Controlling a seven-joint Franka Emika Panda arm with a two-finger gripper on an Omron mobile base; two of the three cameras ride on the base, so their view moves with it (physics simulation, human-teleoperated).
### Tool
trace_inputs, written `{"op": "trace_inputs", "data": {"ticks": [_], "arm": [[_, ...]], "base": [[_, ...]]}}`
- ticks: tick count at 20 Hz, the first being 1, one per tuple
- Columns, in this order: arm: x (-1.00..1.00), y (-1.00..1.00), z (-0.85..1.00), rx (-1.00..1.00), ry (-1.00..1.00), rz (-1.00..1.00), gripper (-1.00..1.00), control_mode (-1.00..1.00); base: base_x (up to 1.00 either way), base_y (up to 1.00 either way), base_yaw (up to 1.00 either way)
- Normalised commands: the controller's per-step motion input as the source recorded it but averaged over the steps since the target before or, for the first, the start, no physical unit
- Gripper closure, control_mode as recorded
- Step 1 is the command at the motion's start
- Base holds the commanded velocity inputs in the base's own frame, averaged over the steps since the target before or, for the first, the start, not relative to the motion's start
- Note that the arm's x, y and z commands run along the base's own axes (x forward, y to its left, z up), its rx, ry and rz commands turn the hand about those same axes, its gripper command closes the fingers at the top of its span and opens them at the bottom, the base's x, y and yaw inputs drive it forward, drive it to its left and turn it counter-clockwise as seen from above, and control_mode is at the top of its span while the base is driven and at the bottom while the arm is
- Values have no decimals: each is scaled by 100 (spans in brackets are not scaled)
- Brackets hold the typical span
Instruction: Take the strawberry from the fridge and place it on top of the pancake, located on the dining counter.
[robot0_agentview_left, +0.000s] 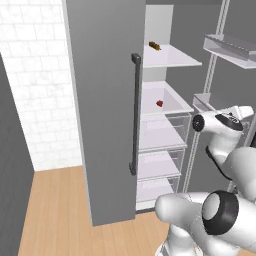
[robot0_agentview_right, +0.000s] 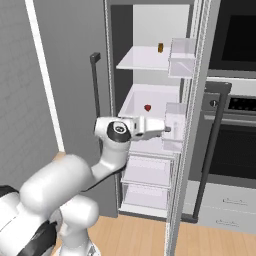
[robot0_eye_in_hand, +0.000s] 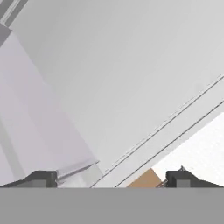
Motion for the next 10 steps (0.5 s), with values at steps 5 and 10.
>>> {"op": "trace_inputs", "data": {"ticks": [5, 10], "arm": [[-50, 82, 0, 2, -1, 15, -100, -100], [-3, 94, -7, 14, -1, 20, -100, -100]], "base": [[0, 0, 0], [0, 0, 0]]}}
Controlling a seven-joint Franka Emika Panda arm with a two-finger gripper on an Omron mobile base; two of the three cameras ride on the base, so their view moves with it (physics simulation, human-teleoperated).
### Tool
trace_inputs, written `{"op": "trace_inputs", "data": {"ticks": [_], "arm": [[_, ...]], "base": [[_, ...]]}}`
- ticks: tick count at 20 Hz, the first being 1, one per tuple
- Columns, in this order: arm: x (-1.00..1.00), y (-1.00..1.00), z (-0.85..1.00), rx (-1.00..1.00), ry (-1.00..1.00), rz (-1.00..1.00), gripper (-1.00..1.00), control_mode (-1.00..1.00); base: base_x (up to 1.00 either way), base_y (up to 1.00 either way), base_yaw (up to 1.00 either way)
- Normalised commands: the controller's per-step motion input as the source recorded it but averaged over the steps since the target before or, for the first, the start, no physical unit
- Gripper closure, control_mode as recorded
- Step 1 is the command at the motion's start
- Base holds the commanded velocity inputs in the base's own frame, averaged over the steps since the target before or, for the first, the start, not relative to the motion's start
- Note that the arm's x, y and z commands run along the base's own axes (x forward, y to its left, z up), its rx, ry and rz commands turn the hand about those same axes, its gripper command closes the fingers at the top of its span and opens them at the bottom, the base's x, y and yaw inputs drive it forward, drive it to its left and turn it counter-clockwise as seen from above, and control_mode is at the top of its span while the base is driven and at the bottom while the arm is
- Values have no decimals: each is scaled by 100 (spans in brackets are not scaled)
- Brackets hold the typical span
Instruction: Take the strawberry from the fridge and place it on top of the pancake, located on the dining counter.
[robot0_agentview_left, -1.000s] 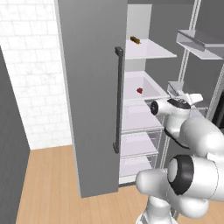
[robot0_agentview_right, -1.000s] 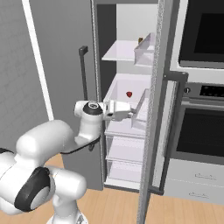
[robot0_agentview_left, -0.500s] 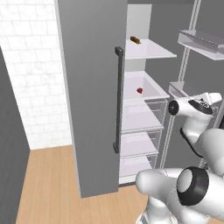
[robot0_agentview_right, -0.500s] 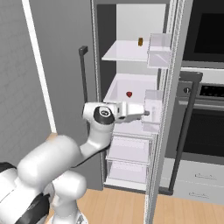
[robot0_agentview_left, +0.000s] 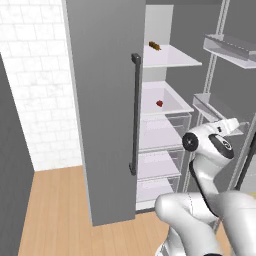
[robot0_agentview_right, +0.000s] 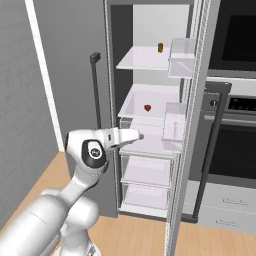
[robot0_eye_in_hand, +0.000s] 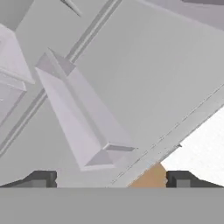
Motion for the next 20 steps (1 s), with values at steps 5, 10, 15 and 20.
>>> {"op": "trace_inputs", "data": {"ticks": [5, 10, 15, 20], "arm": [[-2, 92, -15, 13, -9, 25, -100, -100], [-1, 87, -14, 19, -4, 17, -100, -100], [-9, 69, 0, 27, 6, 6, -100, -100], [-64, -7, -12, 40, 1, 0, -100, -100]], "base": [[0, 0, 0], [0, 0, 0], [0, 0, 0], [0, 0, 0]]}}
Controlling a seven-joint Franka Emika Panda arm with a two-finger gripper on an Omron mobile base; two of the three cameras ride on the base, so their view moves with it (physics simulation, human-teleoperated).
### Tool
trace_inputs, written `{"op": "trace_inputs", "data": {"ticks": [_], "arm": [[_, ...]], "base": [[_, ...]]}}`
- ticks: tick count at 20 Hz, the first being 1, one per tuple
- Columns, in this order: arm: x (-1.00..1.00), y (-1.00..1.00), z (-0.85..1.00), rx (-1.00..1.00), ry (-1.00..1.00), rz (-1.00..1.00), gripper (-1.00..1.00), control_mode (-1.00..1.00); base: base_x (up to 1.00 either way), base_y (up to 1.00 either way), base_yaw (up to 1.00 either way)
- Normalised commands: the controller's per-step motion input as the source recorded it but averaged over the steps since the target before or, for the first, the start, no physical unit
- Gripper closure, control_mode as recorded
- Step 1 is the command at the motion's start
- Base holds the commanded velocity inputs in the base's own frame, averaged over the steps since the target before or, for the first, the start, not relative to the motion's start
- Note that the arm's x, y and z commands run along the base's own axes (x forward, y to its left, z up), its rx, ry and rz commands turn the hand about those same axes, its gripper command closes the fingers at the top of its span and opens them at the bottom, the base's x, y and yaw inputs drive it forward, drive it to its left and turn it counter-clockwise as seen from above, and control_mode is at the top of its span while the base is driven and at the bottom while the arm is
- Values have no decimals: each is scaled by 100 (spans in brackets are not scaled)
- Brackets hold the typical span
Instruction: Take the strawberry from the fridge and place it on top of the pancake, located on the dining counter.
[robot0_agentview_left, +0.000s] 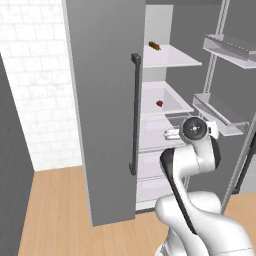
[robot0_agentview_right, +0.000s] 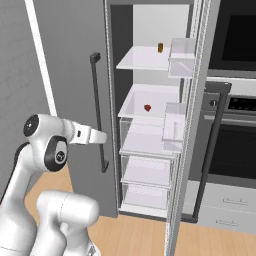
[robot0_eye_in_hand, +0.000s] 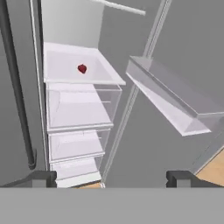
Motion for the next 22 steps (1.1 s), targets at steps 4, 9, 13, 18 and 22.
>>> {"op": "trace_inputs", "data": {"ticks": [4, 9, 13, 18, 22], "arm": [[-68, -6, -14, 47, 2, 0, -100, -100], [-2, 3, -18, 10, 8, 0, -100, -100], [3, 0, -13, 0, 3, 0, -100, -100], [4, 0, -6, 0, 1, 0, -100, 100], [0, 0, 0, 0, 0, 0, -100, 100]], "base": [[0, 0, 0], [0, 0, 0], [0, 0, 0], [27, -13, -1], [74, -28, -5]]}}
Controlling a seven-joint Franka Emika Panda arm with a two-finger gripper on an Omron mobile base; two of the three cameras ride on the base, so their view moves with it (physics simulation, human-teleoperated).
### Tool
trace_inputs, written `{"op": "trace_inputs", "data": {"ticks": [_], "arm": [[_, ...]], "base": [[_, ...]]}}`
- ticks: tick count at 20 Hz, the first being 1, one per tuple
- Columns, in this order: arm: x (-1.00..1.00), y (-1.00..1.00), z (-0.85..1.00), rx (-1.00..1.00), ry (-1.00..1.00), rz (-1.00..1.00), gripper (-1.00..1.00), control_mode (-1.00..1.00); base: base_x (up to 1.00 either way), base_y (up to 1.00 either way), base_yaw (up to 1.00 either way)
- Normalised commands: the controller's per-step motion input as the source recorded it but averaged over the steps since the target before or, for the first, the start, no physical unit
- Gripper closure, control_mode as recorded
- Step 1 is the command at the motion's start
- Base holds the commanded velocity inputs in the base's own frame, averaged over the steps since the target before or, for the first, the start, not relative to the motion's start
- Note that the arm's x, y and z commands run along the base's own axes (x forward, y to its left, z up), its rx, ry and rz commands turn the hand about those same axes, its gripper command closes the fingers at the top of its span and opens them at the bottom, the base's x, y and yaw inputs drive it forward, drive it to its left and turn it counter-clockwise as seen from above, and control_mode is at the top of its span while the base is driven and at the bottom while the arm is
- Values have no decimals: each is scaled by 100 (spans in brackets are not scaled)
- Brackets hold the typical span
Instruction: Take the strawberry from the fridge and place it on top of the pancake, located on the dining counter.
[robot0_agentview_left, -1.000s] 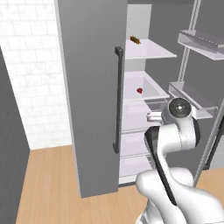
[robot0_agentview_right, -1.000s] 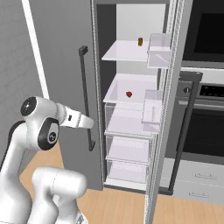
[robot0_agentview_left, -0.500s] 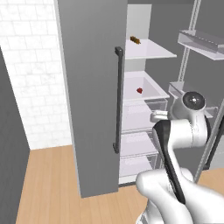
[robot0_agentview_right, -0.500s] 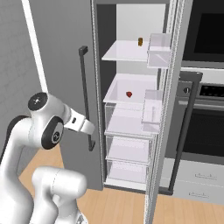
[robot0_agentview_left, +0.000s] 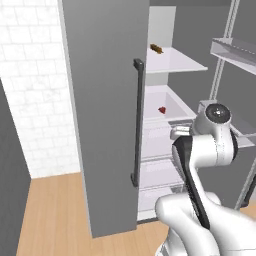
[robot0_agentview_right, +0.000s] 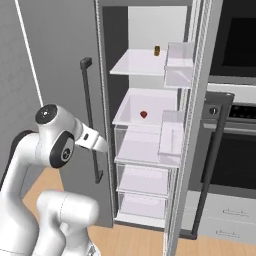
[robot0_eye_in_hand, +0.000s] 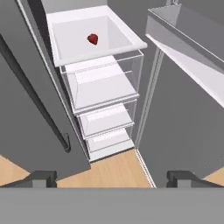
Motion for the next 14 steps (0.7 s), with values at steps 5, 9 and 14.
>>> {"op": "trace_inputs", "data": {"ticks": [5, 9, 14], "arm": [[0, 0, 0, 0, 0, 0, -100, 100], [0, 0, 0, 0, 0, 0, -100, 100], [0, 0, 0, 0, 0, 0, -100, 100]], "base": [[57, -38, -13], [73, -6, -20], [63, -15, -16]]}}
